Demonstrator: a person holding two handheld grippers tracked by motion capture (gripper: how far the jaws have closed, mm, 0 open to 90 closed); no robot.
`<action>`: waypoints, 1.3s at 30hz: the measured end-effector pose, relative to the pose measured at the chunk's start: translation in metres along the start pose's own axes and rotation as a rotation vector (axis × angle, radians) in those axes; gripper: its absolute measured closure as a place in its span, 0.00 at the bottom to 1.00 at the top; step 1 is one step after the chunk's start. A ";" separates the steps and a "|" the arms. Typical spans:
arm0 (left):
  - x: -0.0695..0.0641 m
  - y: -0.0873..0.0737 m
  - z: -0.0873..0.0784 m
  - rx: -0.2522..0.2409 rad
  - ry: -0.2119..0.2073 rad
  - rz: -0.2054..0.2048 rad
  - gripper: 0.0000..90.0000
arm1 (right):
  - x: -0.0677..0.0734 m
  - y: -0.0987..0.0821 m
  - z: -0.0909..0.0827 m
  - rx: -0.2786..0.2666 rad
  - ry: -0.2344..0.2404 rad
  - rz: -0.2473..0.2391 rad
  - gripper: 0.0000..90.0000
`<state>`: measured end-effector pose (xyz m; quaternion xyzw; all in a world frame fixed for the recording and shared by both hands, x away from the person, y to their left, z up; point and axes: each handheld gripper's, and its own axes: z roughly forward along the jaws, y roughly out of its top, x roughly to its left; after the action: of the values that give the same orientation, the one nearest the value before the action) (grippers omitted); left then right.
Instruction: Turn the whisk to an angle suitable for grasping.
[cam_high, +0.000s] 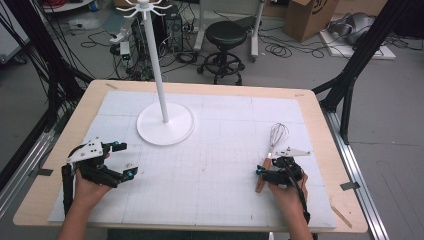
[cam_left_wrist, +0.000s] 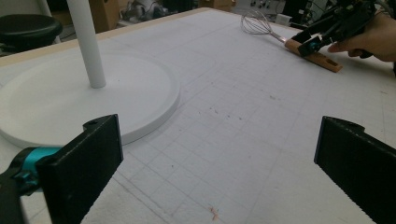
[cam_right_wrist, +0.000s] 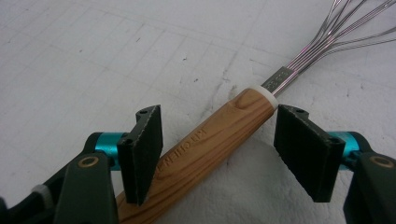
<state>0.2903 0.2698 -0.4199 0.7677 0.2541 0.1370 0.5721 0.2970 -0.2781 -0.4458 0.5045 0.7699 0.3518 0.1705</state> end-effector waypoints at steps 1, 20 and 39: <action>0.000 0.000 0.000 0.000 0.001 -0.001 0.02 | 0.000 0.000 0.000 0.004 0.006 0.011 0.36; 0.000 0.000 -0.001 0.003 0.001 0.003 0.02 | 0.004 0.002 0.001 0.030 -0.019 -0.013 0.41; 0.001 0.000 -0.002 0.006 0.000 0.008 0.02 | 0.003 0.006 -0.009 0.122 -0.007 -0.135 0.81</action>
<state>0.2904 0.2717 -0.4195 0.7703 0.2517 0.1386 0.5693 0.2944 -0.2773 -0.4353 0.4620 0.8216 0.2899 0.1656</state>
